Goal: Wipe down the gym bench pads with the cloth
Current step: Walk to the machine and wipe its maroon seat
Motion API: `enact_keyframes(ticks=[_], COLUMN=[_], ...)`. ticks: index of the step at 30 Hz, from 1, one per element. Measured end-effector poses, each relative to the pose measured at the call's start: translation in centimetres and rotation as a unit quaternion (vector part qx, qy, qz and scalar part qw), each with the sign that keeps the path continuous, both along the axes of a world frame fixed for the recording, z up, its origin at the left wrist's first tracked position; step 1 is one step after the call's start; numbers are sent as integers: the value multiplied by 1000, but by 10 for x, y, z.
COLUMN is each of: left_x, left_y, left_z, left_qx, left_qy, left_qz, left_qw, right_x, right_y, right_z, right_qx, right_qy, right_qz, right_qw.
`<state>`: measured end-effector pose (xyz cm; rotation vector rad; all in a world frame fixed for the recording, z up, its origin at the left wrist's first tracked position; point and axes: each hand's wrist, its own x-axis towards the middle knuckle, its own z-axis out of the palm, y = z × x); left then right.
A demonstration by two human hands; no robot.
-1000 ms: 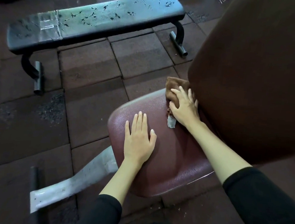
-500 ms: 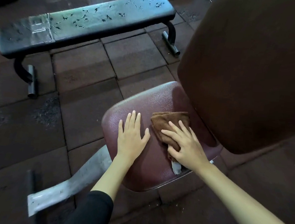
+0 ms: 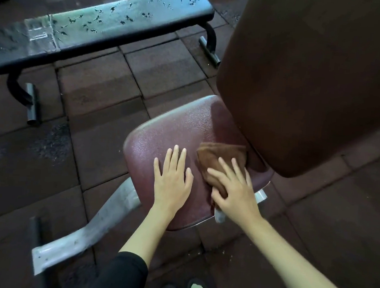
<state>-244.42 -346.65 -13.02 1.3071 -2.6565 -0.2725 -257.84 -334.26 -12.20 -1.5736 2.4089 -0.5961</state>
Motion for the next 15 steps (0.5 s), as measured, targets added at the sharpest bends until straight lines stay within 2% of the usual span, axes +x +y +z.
enact_keyframes(ticks=[3,5,12,15], left_x=[1,1,1,0], left_y=[0,0,0,1], left_z=[0,-1,-2,-3], left_qx=[6,4,0,2], left_qy=[-7,-7,-4,-6], left_qz=[-11,-8,-1,3], left_qw=[1000,1000,1000,1000], right_x=[-4,-13,-62,-54], right_y=[30,30,-14,-21], right_z=[-3,-3,11,13], right_qx=[10,6,-5,-17], right_qy=[-28,-48,-123,-110], right_qz=[47,39,-133,-177], right_qw=[998,998,983,978])
